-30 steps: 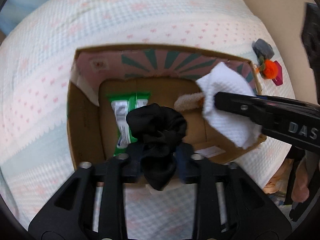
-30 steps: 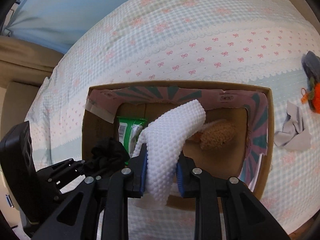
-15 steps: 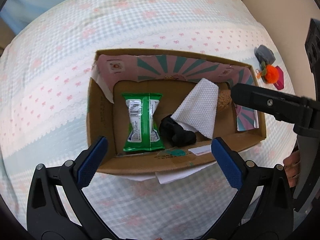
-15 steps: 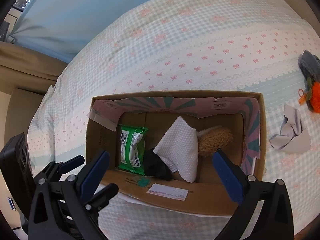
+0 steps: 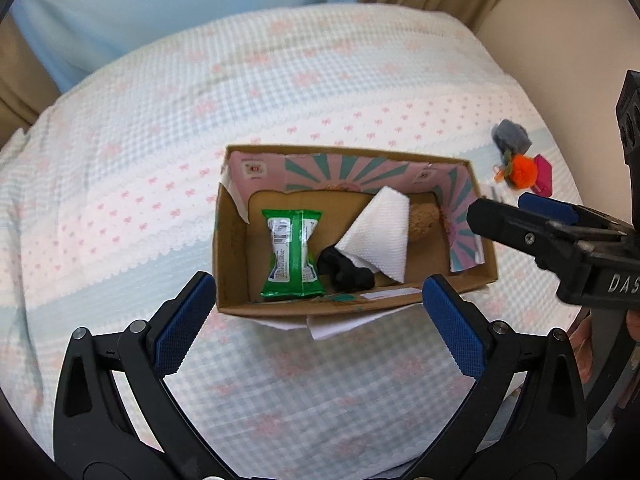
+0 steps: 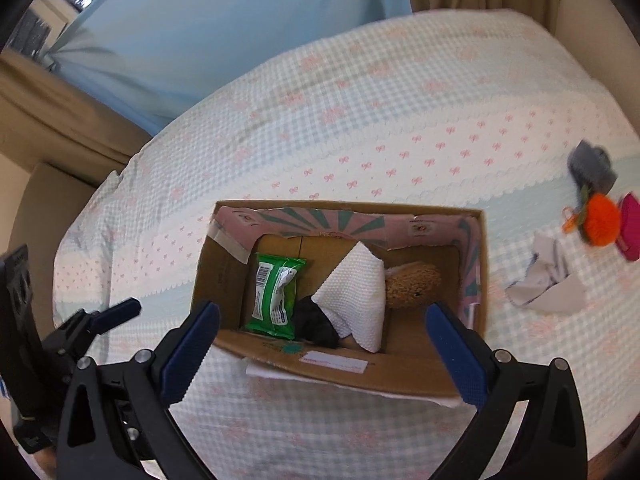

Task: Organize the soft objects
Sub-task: 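Withdraw both tools from the box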

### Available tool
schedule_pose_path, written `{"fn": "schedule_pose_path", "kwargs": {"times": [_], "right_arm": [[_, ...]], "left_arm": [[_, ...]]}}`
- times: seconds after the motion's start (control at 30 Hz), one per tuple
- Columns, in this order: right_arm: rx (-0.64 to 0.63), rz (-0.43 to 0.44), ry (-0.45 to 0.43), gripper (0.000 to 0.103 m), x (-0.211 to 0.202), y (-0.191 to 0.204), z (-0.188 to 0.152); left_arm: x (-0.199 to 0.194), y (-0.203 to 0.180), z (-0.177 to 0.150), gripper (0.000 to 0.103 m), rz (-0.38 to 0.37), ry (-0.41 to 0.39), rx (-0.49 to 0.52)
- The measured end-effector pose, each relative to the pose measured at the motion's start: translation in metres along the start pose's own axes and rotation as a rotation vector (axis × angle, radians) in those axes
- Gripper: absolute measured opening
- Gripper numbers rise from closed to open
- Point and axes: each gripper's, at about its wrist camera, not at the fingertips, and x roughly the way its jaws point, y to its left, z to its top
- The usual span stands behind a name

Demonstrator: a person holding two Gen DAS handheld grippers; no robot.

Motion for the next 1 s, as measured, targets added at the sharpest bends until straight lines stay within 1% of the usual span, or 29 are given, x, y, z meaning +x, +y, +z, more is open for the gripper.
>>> {"fn": "schedule_pose_path", "kwargs": {"times": [0.2,0.27,0.37,0.43,0.5,0.53,0.73,0.8,0.87,1.0], "right_arm": [[-0.067,-0.038,-0.067,0.102,-0.046,0.01,-0.013],[-0.08,-0.045,-0.101,0.102,-0.065,0.011,-0.018],[-0.085,-0.063,-0.162,0.102,-0.097,0.009,-0.027],[-0.08,-0.075,-0.201,0.103,-0.119,0.006,-0.032],[-0.075,-0.099,-0.263,0.103,-0.145,0.002,-0.039],[-0.074,-0.108,-0.272,0.103,-0.156,0.0,-0.042],[-0.035,-0.207,-0.43,0.103,-0.227,-0.015,-0.065],[-0.024,-0.255,-0.469,0.103,-0.246,-0.02,-0.074],[-0.008,-0.29,-0.501,0.103,-0.263,-0.025,-0.084],[0.045,-0.336,-0.553,0.103,-0.289,-0.041,-0.103]], "left_arm": [[-0.043,-0.018,-0.01,0.103,0.015,-0.071,0.005],[-0.056,-0.025,-0.013,0.103,0.023,-0.088,0.007],[-0.079,-0.038,-0.016,0.103,0.016,-0.123,0.007],[-0.095,-0.048,-0.016,0.103,0.005,-0.158,0.013],[-0.112,-0.059,-0.017,0.103,0.0,-0.199,0.027],[-0.119,-0.064,-0.018,0.103,-0.001,-0.216,0.033],[-0.172,-0.097,-0.025,0.103,-0.018,-0.357,0.085],[-0.186,-0.108,-0.028,0.103,-0.032,-0.395,0.099],[-0.199,-0.121,-0.031,0.103,-0.062,-0.431,0.119],[-0.213,-0.145,-0.034,0.103,-0.11,-0.478,0.149]]}}
